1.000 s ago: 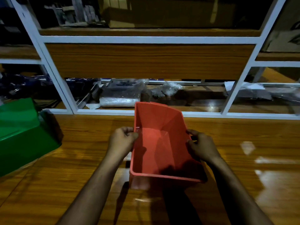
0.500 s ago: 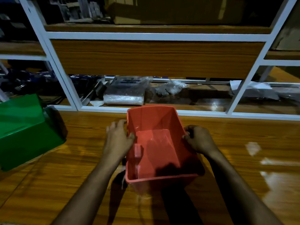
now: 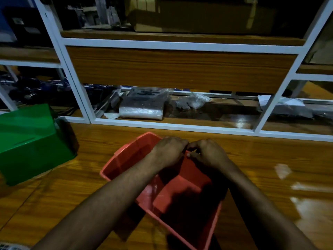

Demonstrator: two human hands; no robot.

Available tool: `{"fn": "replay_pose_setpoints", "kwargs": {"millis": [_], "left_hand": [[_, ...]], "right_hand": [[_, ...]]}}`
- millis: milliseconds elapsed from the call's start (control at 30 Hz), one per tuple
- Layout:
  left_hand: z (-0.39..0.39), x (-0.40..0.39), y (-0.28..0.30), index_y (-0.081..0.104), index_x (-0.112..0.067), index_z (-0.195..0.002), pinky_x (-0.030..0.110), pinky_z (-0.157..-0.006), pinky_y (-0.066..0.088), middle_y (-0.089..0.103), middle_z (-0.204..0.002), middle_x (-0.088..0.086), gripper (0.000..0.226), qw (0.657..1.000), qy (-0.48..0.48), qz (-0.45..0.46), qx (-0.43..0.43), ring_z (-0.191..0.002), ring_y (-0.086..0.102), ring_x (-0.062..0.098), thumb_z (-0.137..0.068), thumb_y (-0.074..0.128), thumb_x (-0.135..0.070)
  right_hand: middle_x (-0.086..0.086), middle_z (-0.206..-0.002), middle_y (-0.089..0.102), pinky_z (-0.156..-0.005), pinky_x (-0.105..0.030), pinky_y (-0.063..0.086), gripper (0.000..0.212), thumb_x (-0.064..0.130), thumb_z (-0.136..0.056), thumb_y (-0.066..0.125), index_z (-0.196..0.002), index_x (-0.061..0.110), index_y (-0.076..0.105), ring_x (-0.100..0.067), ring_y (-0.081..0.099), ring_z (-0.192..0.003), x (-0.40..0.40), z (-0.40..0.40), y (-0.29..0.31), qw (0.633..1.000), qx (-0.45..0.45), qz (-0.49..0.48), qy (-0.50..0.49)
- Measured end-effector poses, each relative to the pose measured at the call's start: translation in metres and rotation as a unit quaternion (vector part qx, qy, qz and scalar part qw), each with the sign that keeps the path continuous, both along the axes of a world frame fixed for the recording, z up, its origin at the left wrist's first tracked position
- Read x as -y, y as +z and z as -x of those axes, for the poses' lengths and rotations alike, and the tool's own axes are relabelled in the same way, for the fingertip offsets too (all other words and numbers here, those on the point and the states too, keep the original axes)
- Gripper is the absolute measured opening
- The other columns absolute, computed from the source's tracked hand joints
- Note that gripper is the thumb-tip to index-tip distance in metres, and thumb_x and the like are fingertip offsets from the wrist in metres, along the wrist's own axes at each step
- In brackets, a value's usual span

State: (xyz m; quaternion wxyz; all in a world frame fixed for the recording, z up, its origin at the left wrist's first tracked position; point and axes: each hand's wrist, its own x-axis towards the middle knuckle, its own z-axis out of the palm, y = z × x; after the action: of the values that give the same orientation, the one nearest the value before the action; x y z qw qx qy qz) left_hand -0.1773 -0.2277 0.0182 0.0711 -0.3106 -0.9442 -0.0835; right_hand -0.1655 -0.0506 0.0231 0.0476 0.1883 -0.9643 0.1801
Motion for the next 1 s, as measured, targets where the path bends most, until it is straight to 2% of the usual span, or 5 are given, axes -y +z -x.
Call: {"fn": "replay_pose_setpoints", "kwargs": {"millis": [133,333,533,833,1000], "left_hand": [[0.007,0.011,-0.004,0.064,-0.021,-0.094,0.033,-0.073,0.044,0.069,-0.102,0.002,0.012,0.999,0.007,0.041,-0.028,-0.100,0.063,0.026,-0.086,0.056,-0.025],[0.021,0.036,-0.011,0.062,-0.022,-0.097,0.034,-0.075,0.050,0.071,-0.101,0.001,0.011,0.991,0.088,0.075,-0.074,-0.098,0.064,0.024,-0.091,0.053,-0.026],[0.026,0.058,-0.008,0.064,-0.020,-0.105,0.037,-0.074,0.055,0.071,-0.100,0.007,0.020,0.978,0.203,0.043,-0.005,-0.093,0.067,0.028,-0.094,0.048,-0.026],[0.004,0.065,-0.023,0.064,-0.014,-0.083,0.037,-0.065,0.056,0.070,-0.083,0.010,0.004,0.907,0.334,-0.196,0.169,-0.078,0.068,0.028,-0.084,0.064,-0.017],[-0.009,0.066,-0.026,0.053,-0.016,-0.077,0.023,-0.039,0.041,0.058,-0.055,0.001,0.019,0.790,0.346,-0.424,0.276,-0.037,0.052,0.013,-0.087,0.068,-0.009]], "right_hand": [[0.012,-0.102,0.074,-0.068,-0.025,0.044,0.037,0.055,-0.075,0.071,-0.104,0.032,0.071,-0.011,0.067,-0.094,-0.004,-0.002,-0.004,0.997,-0.058,-0.010,-0.049],[0.000,-0.106,0.072,-0.083,-0.035,0.053,0.029,0.039,-0.079,0.068,-0.105,0.024,0.071,-0.022,0.065,-0.100,-0.018,-0.002,-0.006,0.996,-0.076,0.005,-0.036],[-0.005,-0.105,0.072,-0.085,-0.039,0.051,0.031,0.043,-0.080,0.064,-0.102,0.022,0.073,-0.029,0.063,-0.102,-0.021,-0.010,-0.007,0.995,-0.068,-0.015,-0.065],[-0.011,-0.116,0.063,-0.090,-0.032,0.044,0.040,0.017,-0.077,0.071,-0.116,0.009,0.064,-0.030,0.057,-0.107,-0.031,-0.013,-0.036,0.979,-0.077,0.111,-0.154],[-0.002,-0.091,0.072,-0.067,-0.029,0.050,0.028,0.027,-0.084,0.071,-0.109,0.017,0.066,-0.020,0.067,-0.075,-0.040,-0.018,-0.039,0.925,0.038,0.270,-0.264]]}}
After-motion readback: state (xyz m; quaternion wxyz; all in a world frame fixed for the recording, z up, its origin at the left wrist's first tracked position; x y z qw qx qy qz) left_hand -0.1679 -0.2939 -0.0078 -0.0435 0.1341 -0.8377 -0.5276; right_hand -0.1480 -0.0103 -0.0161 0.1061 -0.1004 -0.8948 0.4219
